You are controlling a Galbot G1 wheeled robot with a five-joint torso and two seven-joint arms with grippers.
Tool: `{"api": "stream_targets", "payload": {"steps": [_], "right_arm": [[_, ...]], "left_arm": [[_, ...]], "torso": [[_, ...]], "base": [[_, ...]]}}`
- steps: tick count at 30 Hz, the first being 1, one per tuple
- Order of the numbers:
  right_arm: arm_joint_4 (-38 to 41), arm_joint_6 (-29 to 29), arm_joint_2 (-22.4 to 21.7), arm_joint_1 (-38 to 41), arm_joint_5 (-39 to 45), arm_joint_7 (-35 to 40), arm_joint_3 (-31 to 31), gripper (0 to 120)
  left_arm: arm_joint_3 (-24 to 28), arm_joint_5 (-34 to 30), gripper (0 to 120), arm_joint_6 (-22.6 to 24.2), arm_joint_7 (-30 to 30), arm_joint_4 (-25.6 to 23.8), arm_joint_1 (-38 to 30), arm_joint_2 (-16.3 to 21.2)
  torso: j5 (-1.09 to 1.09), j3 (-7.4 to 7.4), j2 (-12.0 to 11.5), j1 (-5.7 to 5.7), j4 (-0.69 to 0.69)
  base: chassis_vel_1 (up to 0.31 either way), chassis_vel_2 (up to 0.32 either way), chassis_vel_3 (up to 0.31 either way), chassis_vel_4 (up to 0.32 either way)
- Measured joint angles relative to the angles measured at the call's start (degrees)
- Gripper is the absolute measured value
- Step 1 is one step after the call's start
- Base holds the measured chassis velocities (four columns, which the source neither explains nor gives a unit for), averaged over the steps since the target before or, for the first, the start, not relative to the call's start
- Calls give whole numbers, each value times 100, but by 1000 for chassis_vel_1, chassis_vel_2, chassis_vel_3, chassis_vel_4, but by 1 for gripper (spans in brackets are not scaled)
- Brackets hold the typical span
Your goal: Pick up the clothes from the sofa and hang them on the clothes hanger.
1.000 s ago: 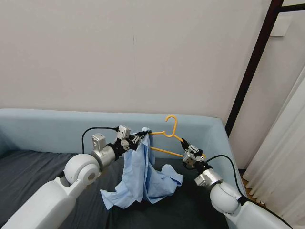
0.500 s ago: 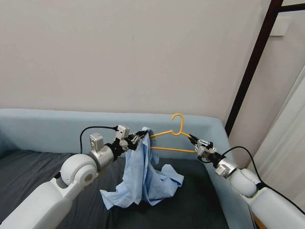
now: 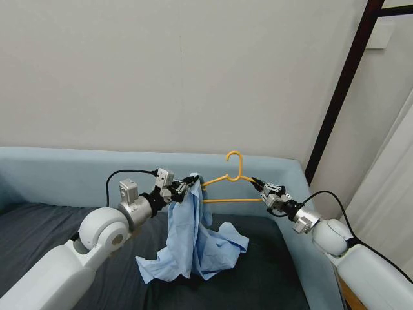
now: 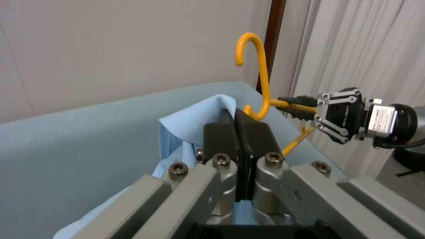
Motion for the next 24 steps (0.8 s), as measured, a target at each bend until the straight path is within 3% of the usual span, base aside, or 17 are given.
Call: {"api": "stream_targets", "payload": {"steps": [4,16,24], "right_arm": [[8,262,-6,59,119,-470,39,5],[254,513,303,-27,110,-520,-254,5],[310,-222,590,91,409,318,-628,5]], "left_arm": [[21,7,0,-3,7,17,-13,-25],[201,175,0,-92,208,211,-22,-149],[422,316,0,-144,365,263,-3,-251]], "torso": [[0,0,0,0,1],[0,0,0,0,2],[-1,0,0,0,1]], "base": [[0,0,0,0],[0,0,0,0],[0,0,0,0]]}}
